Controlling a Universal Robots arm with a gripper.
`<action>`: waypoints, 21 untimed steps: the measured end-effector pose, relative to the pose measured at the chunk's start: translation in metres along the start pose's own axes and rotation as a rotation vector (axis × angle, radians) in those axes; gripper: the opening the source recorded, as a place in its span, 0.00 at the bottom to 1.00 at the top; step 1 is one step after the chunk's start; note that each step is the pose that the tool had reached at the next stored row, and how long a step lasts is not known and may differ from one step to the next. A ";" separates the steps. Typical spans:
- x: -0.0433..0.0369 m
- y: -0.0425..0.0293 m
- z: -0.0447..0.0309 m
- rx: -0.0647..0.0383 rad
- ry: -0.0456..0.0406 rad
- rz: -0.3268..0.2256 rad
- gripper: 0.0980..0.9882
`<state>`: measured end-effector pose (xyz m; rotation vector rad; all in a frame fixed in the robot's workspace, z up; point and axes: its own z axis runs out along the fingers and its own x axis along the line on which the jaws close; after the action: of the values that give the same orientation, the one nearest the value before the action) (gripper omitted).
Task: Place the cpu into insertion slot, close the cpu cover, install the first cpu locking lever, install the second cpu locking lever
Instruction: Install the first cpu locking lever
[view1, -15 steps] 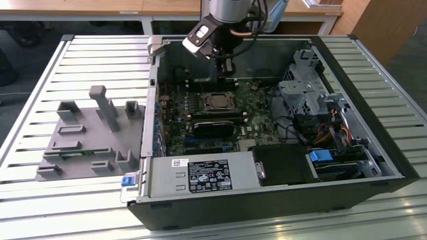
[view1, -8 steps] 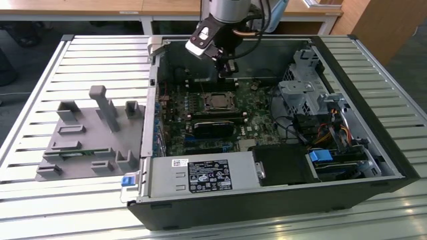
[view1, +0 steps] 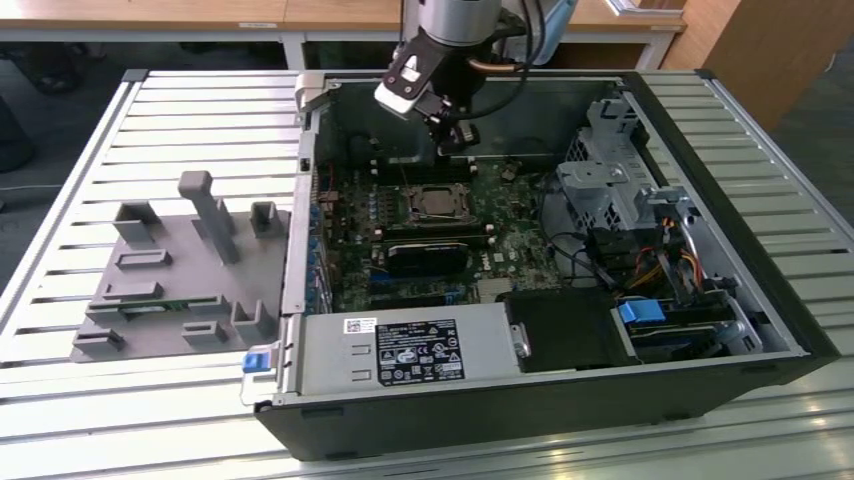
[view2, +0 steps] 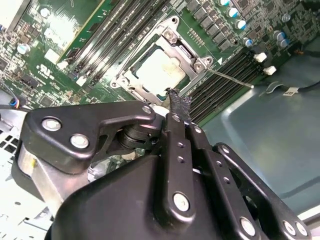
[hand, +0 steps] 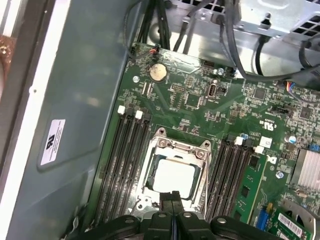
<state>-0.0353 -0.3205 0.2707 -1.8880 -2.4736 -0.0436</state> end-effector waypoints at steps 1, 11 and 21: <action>0.0000 0.0000 0.0000 0.000 0.0001 -0.012 0.01; 0.0000 0.0000 0.0000 0.004 0.0004 -0.093 0.01; 0.0000 0.0000 0.0000 0.006 0.0007 -0.141 0.01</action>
<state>-0.0353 -0.3205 0.2706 -1.7073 -2.5994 -0.0403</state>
